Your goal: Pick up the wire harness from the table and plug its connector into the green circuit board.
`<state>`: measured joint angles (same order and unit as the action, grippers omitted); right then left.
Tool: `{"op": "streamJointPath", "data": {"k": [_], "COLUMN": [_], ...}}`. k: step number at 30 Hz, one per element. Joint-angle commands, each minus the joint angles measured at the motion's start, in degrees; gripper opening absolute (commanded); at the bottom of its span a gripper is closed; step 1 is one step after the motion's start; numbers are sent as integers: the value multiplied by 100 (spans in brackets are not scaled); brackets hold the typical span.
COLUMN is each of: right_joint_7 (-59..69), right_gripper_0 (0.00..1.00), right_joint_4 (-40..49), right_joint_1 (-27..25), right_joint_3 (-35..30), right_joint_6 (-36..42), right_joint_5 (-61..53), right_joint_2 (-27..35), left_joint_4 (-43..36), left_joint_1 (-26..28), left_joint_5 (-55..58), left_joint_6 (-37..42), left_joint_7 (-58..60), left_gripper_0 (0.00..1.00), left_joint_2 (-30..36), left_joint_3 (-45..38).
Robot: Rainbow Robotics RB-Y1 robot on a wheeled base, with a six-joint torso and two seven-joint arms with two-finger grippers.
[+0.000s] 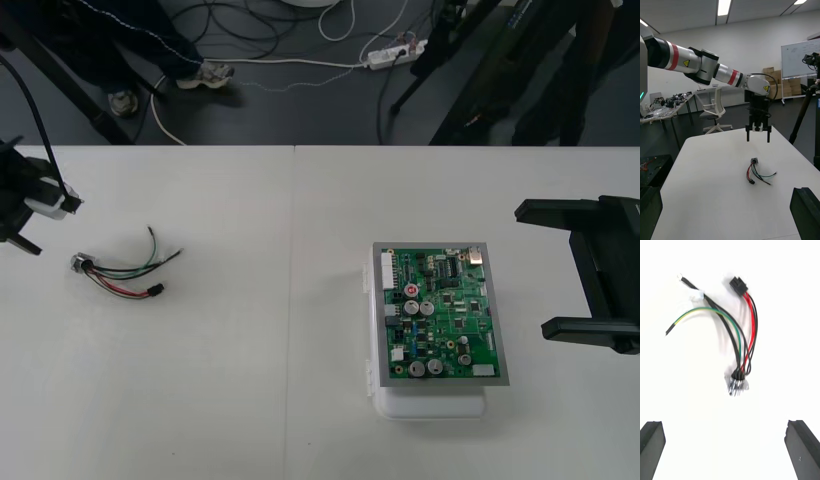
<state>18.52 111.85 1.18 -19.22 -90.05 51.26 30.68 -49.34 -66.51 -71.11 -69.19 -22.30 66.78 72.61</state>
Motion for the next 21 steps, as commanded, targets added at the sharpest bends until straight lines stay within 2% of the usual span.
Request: {"op": "streamJointPath", "data": {"k": [1, 8, 16, 21], "right_joint_7": [-253, -341, -393, -402], "right_gripper_0": [100, 100, 100, 100], "right_joint_4": [153, 109, 109, 109], "right_joint_1": [32, 5, 5, 5], "right_joint_3": [-144, -135, -126, -126], "right_joint_6": [5, 5, 5, 5], "right_joint_5": [-46, -37, -46, -99], "right_joint_2": [-27, -36, -36, -36], "left_joint_4": [742, 1313, 2359, 2517], "left_joint_1": [-134, 6, 156, 367], "left_joint_5": [352, 457, 703, 993], "left_joint_6": [-95, 54, 204, 459], "left_joint_7": [-1083, -1742, -2727, -3105], "left_gripper_0": [94, 94, 94, 94], "left_joint_2": [-385, -614, -1159, -1273], "left_joint_3": [368, 359, 359, 359]}}
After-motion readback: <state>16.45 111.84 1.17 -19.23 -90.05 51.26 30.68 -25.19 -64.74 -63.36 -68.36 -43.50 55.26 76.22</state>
